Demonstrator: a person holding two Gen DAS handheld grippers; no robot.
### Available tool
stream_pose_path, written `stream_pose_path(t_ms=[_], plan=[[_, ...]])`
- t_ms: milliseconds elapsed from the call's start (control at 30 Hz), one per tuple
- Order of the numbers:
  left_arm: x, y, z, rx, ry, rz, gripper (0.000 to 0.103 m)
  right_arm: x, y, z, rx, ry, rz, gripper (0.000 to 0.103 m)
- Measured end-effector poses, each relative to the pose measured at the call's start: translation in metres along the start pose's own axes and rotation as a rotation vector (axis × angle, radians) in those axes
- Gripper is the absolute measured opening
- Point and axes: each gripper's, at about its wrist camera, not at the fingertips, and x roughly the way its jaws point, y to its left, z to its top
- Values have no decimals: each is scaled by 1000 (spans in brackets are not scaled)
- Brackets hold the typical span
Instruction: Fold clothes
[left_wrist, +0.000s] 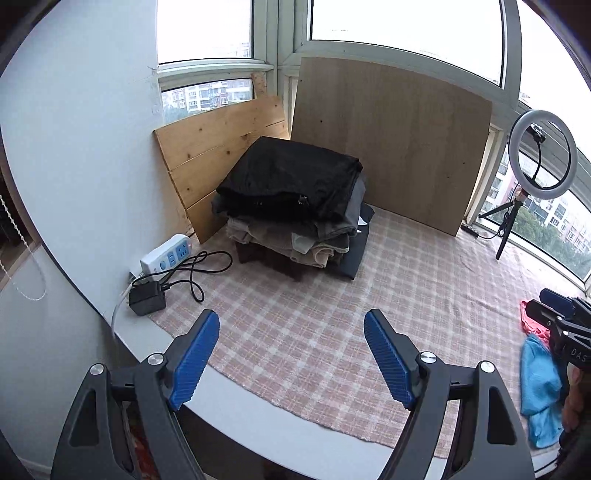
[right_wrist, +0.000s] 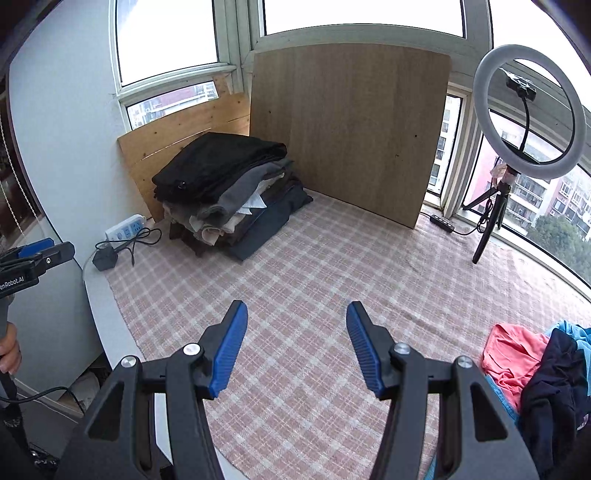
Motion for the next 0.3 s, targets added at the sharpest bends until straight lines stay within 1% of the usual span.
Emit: stream_pose_path(t_ms=[300], plan=[[-11, -2, -8, 2, -30, 30, 79, -1, -3, -6, 14, 9, 13, 55]])
